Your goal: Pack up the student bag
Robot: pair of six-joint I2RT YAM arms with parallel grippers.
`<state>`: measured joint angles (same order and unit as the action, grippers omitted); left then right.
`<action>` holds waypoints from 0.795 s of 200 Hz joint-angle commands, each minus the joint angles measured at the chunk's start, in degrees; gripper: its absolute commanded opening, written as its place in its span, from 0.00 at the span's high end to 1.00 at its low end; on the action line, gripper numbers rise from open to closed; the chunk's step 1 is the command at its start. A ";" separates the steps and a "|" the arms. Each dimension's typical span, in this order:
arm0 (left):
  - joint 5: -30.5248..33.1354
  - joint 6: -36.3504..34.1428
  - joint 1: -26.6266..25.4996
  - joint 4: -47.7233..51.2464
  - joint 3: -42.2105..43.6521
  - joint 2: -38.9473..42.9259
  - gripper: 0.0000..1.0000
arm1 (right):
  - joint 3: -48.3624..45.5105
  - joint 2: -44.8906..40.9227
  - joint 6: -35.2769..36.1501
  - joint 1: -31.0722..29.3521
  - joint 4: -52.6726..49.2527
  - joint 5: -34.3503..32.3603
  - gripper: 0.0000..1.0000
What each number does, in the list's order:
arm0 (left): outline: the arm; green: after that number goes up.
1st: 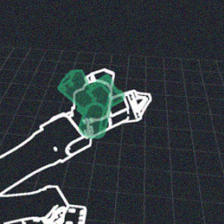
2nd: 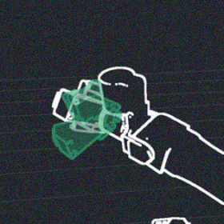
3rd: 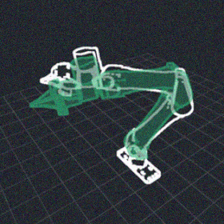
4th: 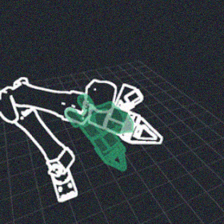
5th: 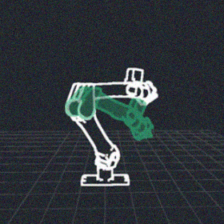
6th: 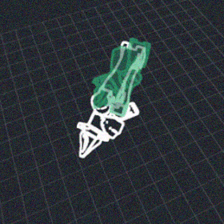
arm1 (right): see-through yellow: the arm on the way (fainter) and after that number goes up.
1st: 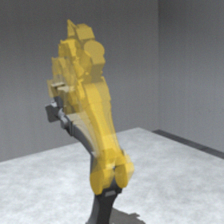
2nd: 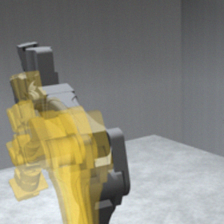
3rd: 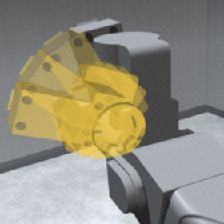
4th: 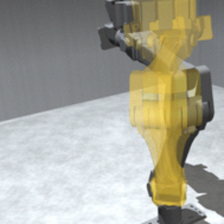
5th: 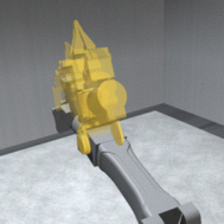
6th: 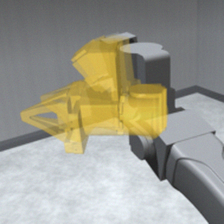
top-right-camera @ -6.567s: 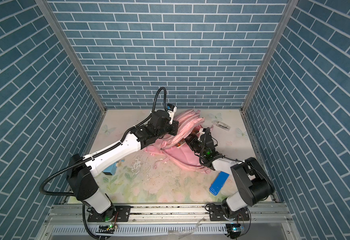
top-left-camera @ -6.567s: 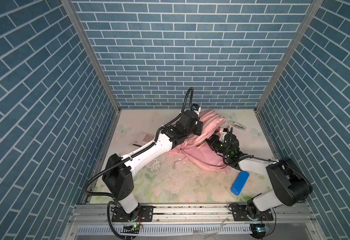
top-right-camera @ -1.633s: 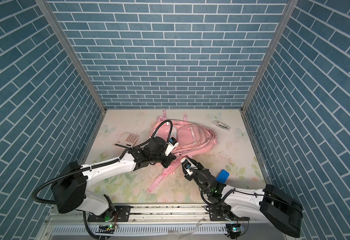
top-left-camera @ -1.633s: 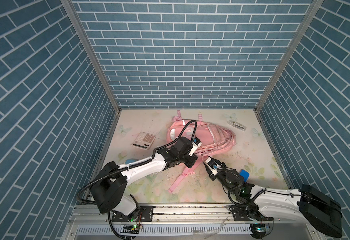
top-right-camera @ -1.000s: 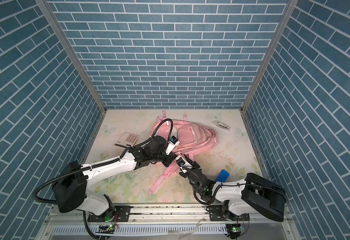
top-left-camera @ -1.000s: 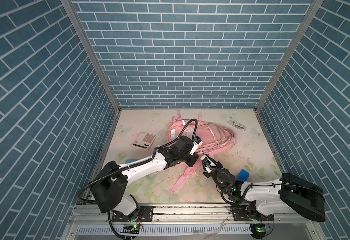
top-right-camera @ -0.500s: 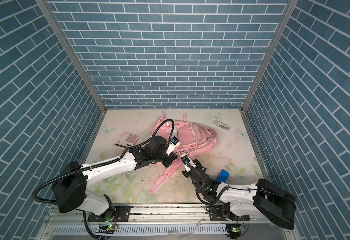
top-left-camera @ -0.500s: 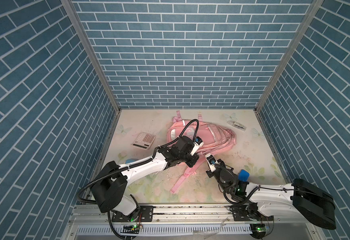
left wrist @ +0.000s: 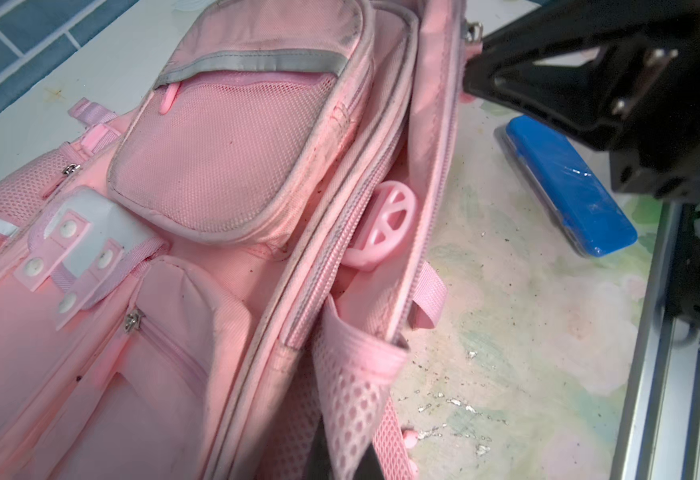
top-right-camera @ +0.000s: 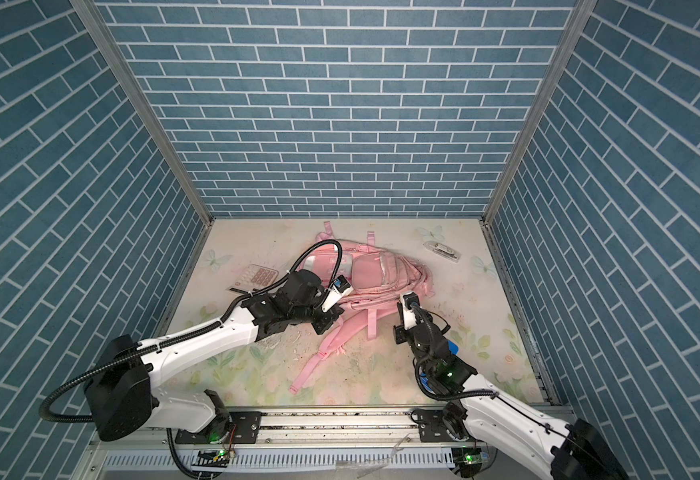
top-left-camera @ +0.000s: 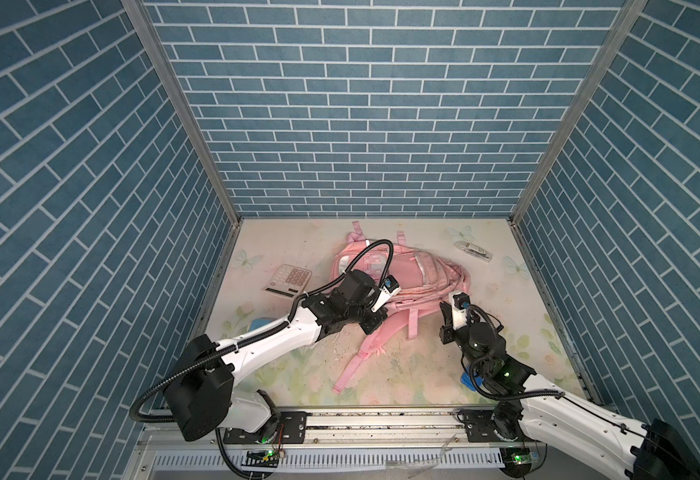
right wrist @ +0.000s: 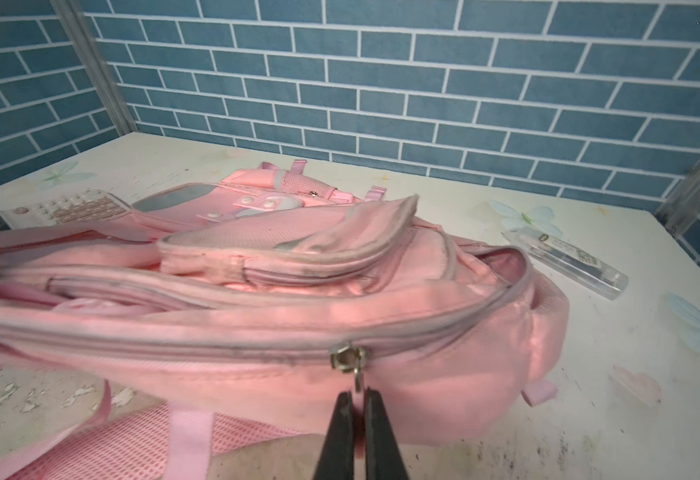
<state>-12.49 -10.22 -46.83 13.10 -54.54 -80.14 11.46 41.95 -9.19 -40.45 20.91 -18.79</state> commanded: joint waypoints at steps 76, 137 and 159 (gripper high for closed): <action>-1.52 -14.29 10.41 -3.84 -6.61 -5.59 1.00 | 5.87 4.19 -1.99 -2.51 -3.95 16.31 1.00; 0.48 22.35 9.93 -4.11 -3.93 -2.47 0.52 | 6.40 8.27 -2.28 -3.59 0.90 18.20 1.00; 0.72 44.19 9.26 -7.36 -0.26 0.36 0.52 | 6.34 9.06 -2.06 -3.63 2.07 19.25 1.00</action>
<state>-12.16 5.96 -36.71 10.59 -58.22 -83.42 15.70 51.00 -10.28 -43.70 16.45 -2.02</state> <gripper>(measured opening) 0.481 0.065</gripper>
